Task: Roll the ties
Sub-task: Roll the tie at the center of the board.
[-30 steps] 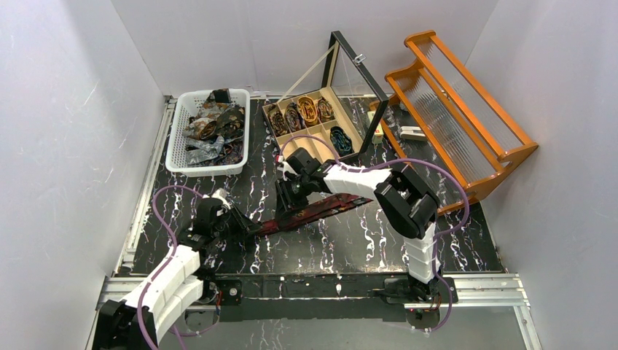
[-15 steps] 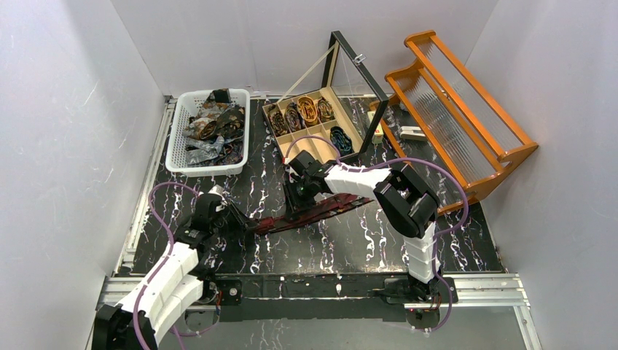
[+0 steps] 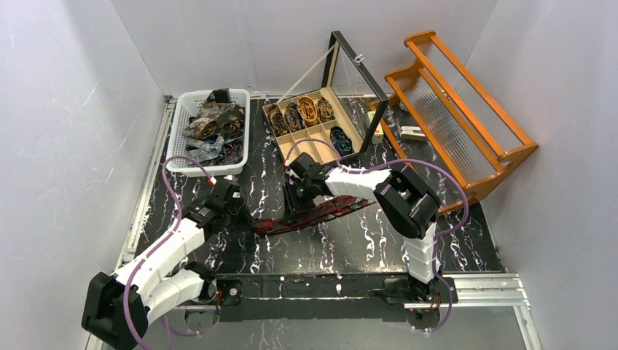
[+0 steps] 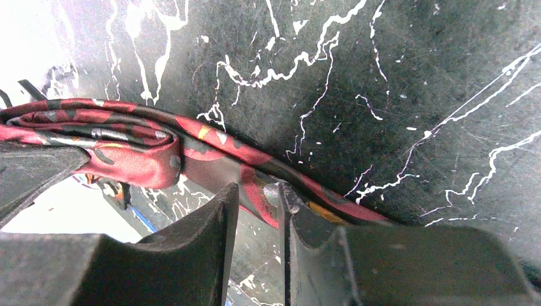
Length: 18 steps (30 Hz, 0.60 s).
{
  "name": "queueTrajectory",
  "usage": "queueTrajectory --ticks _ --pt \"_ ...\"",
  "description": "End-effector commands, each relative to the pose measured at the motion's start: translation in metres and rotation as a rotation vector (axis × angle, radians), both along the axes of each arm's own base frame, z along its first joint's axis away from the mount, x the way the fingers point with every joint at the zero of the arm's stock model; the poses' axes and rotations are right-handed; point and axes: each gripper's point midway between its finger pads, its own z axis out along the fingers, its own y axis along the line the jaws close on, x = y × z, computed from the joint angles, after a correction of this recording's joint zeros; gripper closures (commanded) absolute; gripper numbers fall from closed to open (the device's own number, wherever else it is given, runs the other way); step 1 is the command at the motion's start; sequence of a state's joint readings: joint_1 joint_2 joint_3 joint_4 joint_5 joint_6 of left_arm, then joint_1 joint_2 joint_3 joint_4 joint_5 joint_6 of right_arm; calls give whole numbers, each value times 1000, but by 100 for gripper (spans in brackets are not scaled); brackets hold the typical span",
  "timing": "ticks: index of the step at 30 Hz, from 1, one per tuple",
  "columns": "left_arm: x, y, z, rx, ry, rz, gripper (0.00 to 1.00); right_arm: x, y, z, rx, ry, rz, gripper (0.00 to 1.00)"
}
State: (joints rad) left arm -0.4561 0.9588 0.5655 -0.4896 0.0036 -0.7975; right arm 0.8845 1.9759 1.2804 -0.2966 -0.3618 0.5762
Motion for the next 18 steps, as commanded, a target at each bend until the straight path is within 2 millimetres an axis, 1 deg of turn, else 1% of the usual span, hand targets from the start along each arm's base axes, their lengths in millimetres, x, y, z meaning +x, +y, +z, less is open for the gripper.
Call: queueTrajectory --ticks 1,4,12,16,18 --pt "-6 11 6 94 3 -29 96 6 1 22 14 -51 -18 62" --pt "-6 12 10 115 6 -38 96 8 3 29 28 -60 -21 61" --pt "-8 19 8 229 20 -40 97 10 2 50 54 -95 -40 56" --pt "-5 26 15 343 14 -31 98 20 -6 61 41 -152 -97 54" --pt "-3 26 18 385 9 -36 98 27 -12 64 32 -181 -133 52"
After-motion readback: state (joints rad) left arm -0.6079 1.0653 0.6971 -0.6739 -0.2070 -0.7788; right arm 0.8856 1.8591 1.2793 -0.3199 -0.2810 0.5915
